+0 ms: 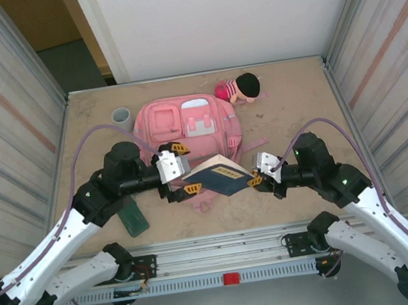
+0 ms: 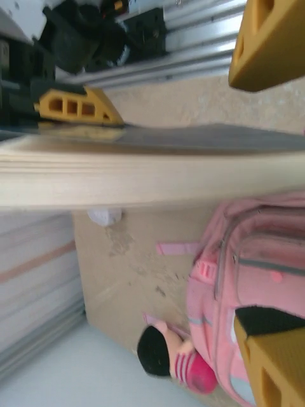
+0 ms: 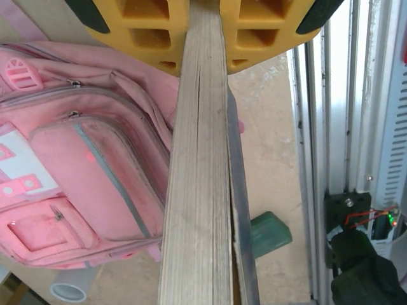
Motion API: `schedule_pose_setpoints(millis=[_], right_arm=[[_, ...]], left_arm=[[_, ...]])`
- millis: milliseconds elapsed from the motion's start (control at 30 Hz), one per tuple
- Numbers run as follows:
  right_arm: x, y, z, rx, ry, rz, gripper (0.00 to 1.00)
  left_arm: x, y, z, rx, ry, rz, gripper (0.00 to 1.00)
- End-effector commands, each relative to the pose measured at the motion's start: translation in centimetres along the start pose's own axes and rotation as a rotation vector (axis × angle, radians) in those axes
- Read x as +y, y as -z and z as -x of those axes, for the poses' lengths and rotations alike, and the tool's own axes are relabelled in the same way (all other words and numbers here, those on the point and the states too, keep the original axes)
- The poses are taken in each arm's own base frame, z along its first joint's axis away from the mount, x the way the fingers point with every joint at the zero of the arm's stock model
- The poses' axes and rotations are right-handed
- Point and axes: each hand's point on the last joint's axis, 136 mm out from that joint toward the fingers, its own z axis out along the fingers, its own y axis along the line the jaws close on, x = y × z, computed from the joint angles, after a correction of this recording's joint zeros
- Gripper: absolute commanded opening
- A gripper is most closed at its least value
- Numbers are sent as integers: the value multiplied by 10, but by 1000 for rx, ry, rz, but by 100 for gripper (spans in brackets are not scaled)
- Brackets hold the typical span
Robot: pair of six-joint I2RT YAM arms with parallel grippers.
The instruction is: Pack books, pencil case, and school supplies into a backpack
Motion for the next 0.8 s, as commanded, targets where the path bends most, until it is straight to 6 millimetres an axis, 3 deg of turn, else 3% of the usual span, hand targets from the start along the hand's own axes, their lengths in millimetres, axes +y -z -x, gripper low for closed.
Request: schedule_pose_setpoints(millis=[0,100,167,233,333,467,667,767], right_arm=[[3,3,26,-61,74,39,0],[-2,1,33,-72,51,34,1],[-5,3,38,-97,29,18,18],[-11,8,44,-153,-16,-6,37],[-26,18,55,-312,-137,-39,58],[-34,26,62,-497,-267,38,71],[-26,18,72,-567,-368,168,74],[-16,18,83,-613,-346,210,70]], left_arm=[[-14,-3,9,-30,61,-115,74],[-15,-6,9,-24,84,-138,46],[-13,-5,10,-34,88,-118,19],[-6,-3,9,-52,102,-71,7],[5,4,13,-163,197,-67,4],[15,13,27,-335,345,-146,3],[16,15,42,-415,381,-201,7],[19,13,47,-434,402,-225,5]])
